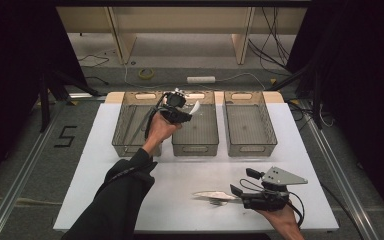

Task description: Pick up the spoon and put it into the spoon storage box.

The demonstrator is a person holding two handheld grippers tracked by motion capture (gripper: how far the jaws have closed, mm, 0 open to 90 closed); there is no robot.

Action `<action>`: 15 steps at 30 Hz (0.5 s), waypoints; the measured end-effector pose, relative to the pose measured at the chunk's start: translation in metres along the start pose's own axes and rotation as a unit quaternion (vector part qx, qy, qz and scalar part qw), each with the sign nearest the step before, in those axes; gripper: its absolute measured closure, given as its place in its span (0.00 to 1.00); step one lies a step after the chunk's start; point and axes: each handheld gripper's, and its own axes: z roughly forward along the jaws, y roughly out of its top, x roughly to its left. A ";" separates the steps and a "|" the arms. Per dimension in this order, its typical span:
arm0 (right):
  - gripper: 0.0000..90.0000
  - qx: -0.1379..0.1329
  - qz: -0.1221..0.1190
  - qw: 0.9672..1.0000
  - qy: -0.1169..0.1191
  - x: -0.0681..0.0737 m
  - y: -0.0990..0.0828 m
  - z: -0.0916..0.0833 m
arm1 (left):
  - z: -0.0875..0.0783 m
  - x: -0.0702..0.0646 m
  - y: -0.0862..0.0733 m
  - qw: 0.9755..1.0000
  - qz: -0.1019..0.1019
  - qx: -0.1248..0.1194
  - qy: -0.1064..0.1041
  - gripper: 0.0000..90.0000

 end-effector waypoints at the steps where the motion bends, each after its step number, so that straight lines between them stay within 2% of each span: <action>1: 0.24 0.000 0.000 1.000 0.000 0.000 0.000 0.000 | 0.002 0.000 0.000 1.000 -0.001 0.001 0.002 0.93; 10: 0.24 0.001 0.000 1.000 0.001 0.000 0.000 0.000 | 0.015 0.003 0.003 1.000 -0.014 0.010 0.008 0.93; 13: 0.24 0.001 0.001 1.000 0.001 0.000 0.000 0.000 | 0.018 0.004 0.003 1.000 -0.020 0.004 0.012 0.92; 15: 0.24 0.000 0.001 1.000 0.001 0.000 0.000 -0.001 | 0.018 0.004 0.004 1.000 -0.028 -0.005 0.011 0.84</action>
